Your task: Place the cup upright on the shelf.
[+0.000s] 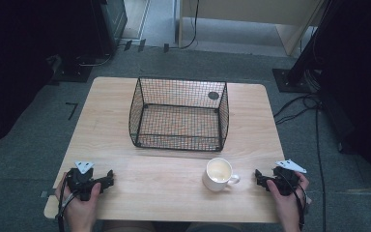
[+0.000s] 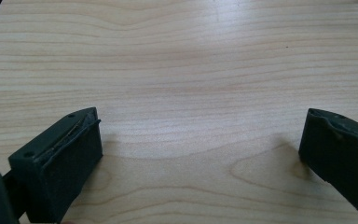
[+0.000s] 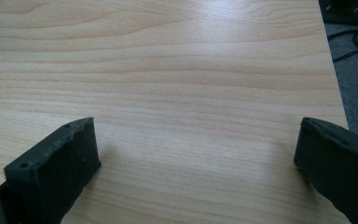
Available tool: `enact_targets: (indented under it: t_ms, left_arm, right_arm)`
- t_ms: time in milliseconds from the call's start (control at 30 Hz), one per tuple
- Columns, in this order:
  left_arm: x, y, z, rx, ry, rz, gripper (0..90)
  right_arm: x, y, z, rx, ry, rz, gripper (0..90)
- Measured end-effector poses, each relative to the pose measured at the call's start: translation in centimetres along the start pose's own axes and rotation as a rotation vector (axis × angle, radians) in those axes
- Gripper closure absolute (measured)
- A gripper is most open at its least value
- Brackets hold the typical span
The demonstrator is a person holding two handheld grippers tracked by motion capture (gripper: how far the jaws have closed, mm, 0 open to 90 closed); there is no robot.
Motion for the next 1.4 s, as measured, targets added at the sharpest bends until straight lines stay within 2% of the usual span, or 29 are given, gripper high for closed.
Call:
enact_targets:
  t_ms: [100,167,300,333,367,400,533,633,700,833,900,1067,1233,1400]
  left_arm:
    - [0.0,0.0,0.0,0.006,0.003,-0.001,0.0]
    - [0.0,0.0,-0.1,0.009,0.005,-0.001,0.0]
    - [0.0,-0.1,-0.1,0.013,0.008,-0.001,0.0]
    - [0.0,-0.1,-0.1,0.013,0.009,-0.001,0.0]
    - [0.0,-0.1,-0.1,0.013,0.009,-0.001,0.0]
    - [0.0,-0.1,-0.1,0.015,0.009,-0.001,0.0]
    - [0.0,0.0,-0.1,0.016,0.010,-0.001,0.0]
    - [0.0,0.0,-0.1,0.016,0.010,-0.002,0.0]
    - [0.0,-0.1,-0.1,0.015,0.010,-0.001,0.0]
    - [0.0,0.0,-0.1,0.016,0.010,-0.001,0.0]
    - [0.0,0.0,-0.1,0.015,0.010,-0.001,0.0]
    - [0.0,0.0,-0.1,0.016,0.010,-0.002,0.0]
    - [0.0,0.0,-0.1,0.016,0.010,-0.002,0.0]
    - [0.0,0.0,-0.1,0.016,0.010,-0.002,0.0]
  right_arm:
    - [0.0,0.0,0.0,-0.004,0.000,0.001,0.0]
    - [0.0,0.1,-0.3,-0.037,-0.024,-0.001,0.0]
    - [0.1,0.0,-0.4,-0.027,-0.027,-0.003,0.0]
    - [0.1,0.0,-0.4,-0.027,-0.048,-0.011,0.0]
    - [0.1,0.0,-0.4,-0.027,-0.048,-0.011,0.0]
    - [0.4,0.0,-0.7,-0.003,-0.111,-0.020,0.0]
    - [0.5,-0.3,-0.7,-0.032,-0.074,-0.003,0.0]
    - [0.7,-0.3,-0.6,-0.029,-0.065,-0.001,0.0]
    - [1.4,0.0,-0.3,-0.029,-0.023,-0.027,0.0]
    - [2.1,0.4,0.1,-0.019,0.003,-0.049,0.0]
    - [2.6,0.5,0.6,0.004,0.013,-0.051,0.0]
    - [3.2,0.7,1.2,0.021,0.037,-0.062,0.0]
    - [4.1,1.0,2.3,0.075,0.071,-0.085,0.0]
    - [4.8,1.2,3.1,0.096,0.092,-0.097,0.0]
Point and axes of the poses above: each handheld gripper's, and its own axes: x roughly backward along the jaws, y roughly out of its top, z roughly to its left, the point moved 6 cm from there along -x, roughly forward along the jaws, and after that the axes turned 8 degrees about z, right-handed, at the moved point
